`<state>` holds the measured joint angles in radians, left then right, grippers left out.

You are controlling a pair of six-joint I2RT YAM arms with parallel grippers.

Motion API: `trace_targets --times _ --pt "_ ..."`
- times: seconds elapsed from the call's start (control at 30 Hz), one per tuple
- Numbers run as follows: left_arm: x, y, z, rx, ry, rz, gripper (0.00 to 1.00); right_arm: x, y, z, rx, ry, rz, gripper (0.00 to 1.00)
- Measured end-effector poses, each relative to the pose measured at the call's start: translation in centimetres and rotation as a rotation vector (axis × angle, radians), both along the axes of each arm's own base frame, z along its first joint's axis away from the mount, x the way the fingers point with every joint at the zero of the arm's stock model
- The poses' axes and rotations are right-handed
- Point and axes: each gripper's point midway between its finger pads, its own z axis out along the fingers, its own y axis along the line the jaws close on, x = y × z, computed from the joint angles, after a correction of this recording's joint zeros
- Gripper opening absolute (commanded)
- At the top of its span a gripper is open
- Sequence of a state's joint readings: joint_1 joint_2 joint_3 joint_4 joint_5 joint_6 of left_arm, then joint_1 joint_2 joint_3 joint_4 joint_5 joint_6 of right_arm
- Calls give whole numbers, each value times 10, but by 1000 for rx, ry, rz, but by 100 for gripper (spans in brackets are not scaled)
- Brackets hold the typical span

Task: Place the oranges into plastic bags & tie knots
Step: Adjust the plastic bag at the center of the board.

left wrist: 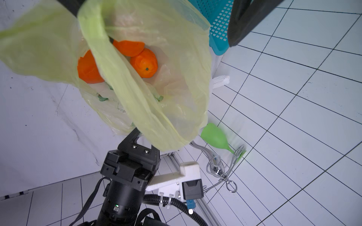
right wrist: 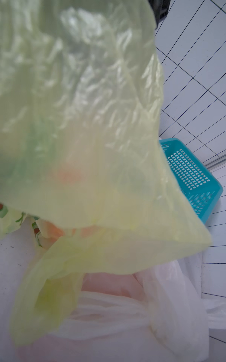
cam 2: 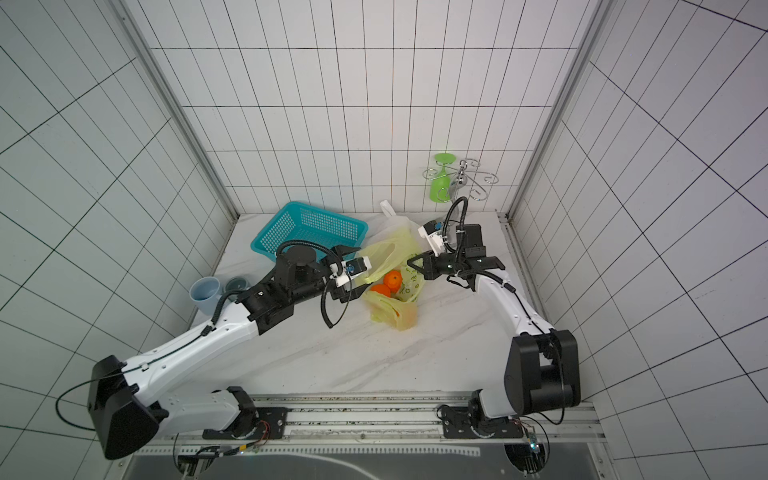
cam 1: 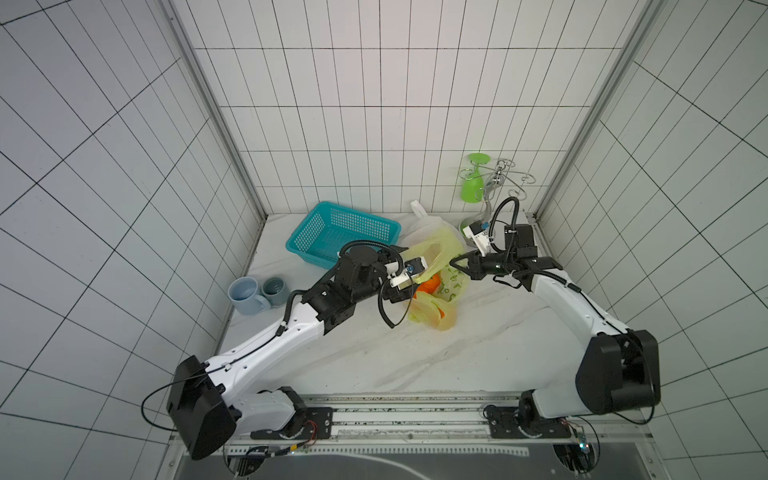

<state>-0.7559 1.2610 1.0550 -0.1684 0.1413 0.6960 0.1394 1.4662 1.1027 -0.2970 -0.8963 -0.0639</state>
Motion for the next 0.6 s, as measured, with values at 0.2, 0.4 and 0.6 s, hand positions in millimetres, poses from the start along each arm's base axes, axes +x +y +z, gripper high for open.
trace_targets --times 0.2,0.4,0.6 --pt "7 -25 7 47 -49 -7 57 2 3 -26 -20 91 18 0" --pt "14 -43 6 30 -4 -11 27 19 0 -25 -109 78 22 28" --pt "17 -35 7 -9 146 58 7 23 -33 38 -327 -228 -87 68"
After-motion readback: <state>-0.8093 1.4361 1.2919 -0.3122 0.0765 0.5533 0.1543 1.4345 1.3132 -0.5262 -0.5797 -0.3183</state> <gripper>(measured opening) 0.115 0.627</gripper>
